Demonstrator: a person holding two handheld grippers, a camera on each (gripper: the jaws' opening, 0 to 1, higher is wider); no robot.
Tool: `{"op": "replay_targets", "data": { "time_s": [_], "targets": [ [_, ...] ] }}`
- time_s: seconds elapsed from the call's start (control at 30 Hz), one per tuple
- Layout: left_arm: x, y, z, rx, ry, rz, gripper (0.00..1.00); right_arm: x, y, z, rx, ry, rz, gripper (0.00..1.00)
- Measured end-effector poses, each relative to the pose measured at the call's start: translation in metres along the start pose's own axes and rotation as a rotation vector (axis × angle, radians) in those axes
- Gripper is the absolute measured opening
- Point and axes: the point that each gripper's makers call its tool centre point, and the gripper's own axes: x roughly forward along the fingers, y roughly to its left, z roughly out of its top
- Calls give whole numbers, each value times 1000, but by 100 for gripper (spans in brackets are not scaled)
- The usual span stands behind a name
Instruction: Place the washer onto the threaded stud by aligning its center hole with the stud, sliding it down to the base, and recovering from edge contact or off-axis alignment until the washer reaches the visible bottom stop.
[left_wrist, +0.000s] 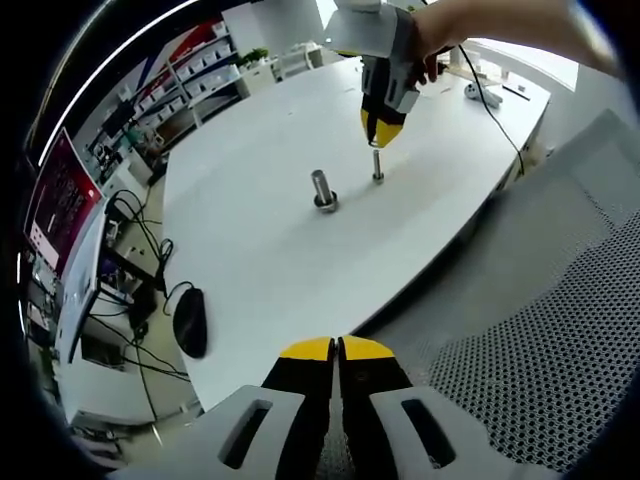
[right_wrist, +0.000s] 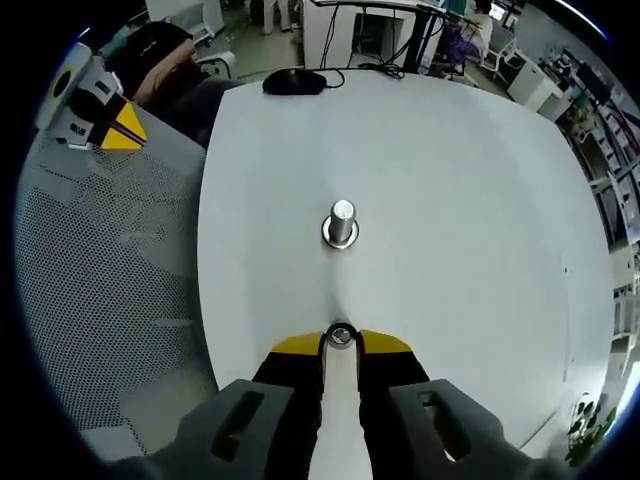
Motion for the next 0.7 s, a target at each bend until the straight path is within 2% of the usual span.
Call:
{"op": "replay_targets", "data": {
  "time_s": [0.53, 0.7],
  "targets": [
    [0, 0, 0, -3, 2, 2, 0, 6, -4, -3, -24, 32, 7, 14],
    [0, 0, 0, -3, 2, 2, 0, 7, -4, 1, -25, 32, 12, 14]
  ]
}}
